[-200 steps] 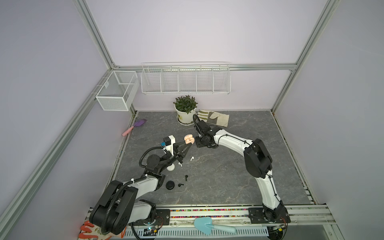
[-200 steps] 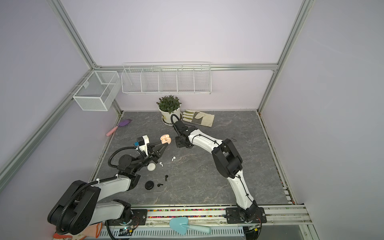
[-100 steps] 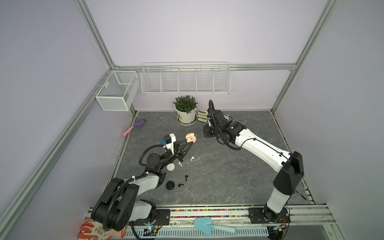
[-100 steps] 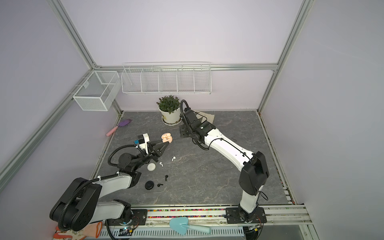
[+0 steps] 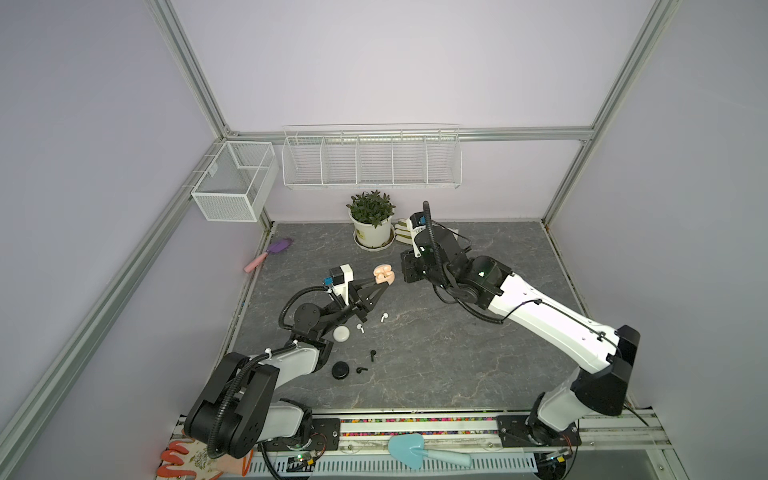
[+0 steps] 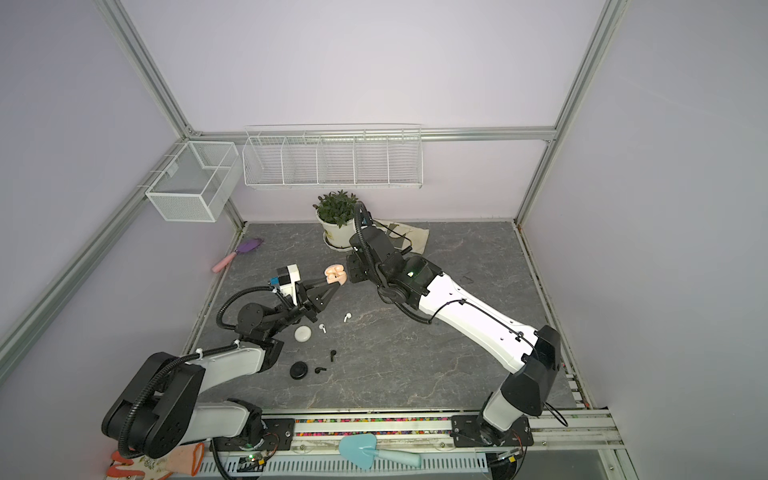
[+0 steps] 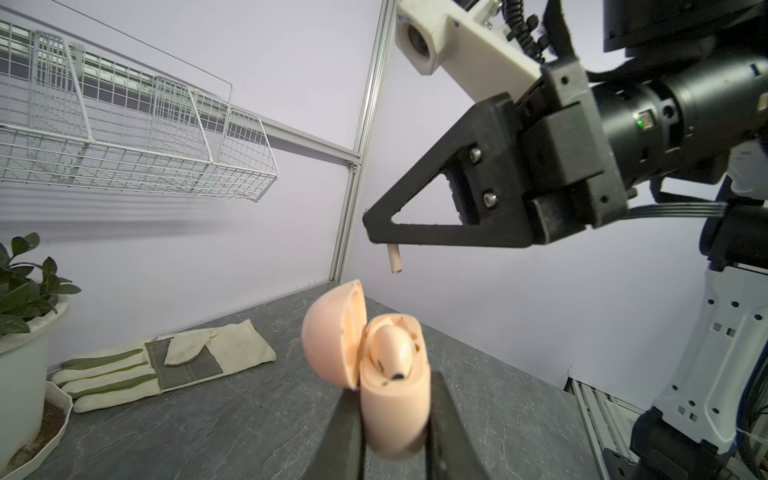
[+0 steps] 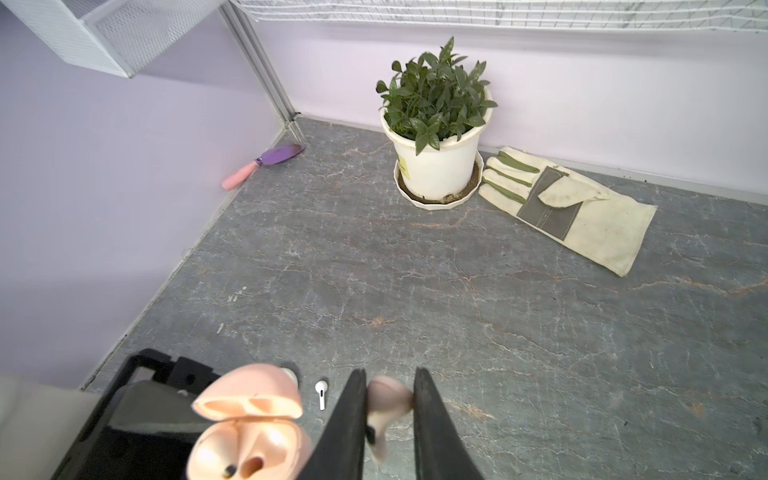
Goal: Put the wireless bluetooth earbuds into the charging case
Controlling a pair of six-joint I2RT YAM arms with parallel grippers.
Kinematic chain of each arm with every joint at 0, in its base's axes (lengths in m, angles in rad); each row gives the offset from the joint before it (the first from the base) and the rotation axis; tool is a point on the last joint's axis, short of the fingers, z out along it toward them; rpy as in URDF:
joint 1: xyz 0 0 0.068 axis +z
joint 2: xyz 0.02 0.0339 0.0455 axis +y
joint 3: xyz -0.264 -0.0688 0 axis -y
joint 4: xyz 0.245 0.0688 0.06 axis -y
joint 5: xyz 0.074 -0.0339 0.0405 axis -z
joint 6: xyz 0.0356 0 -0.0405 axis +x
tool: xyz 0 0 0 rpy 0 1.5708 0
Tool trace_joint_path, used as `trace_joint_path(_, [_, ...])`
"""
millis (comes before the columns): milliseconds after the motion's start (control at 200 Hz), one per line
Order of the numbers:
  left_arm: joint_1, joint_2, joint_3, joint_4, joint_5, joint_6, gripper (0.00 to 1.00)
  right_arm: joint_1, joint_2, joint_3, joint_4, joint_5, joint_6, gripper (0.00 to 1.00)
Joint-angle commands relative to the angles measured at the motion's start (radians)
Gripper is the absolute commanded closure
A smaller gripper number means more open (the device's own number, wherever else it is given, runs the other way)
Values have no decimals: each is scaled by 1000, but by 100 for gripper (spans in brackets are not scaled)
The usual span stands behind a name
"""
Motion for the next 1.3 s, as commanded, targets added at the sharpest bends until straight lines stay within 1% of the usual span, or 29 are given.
trace_joint_path(0, [-2, 3, 27, 42, 25, -15, 100, 20, -38, -47, 104, 30, -13, 78])
trace_joint_path(120, [-2, -3, 25, 43, 29, -14, 100, 46, -78, -106, 204, 28, -31, 78])
trace_joint_path(370, [-1, -5, 21, 42, 27, -11, 100, 72, -102, -177, 309, -17, -22, 78])
trace_joint_path(530, [-1, -10, 20, 42, 26, -6, 100, 80, -107, -229, 382, -21, -32, 78])
trace_joint_path(590, [-1, -14, 19, 42, 27, -6, 100, 81, -114, -246, 410, -44, -38, 78])
trace_joint_path(645, [-1, -15, 19, 42, 27, -6, 100, 83, -128, -279, 463, -87, -62, 77])
trace_joint_path(715, [-2, -16, 17, 42, 28, -7, 100, 89, -141, -319, 521, -94, -87, 77])
trace_joint_path(1294, [-2, -38, 2, 42, 25, 7, 100, 89, -112, -322, 499, -85, -87, 78])
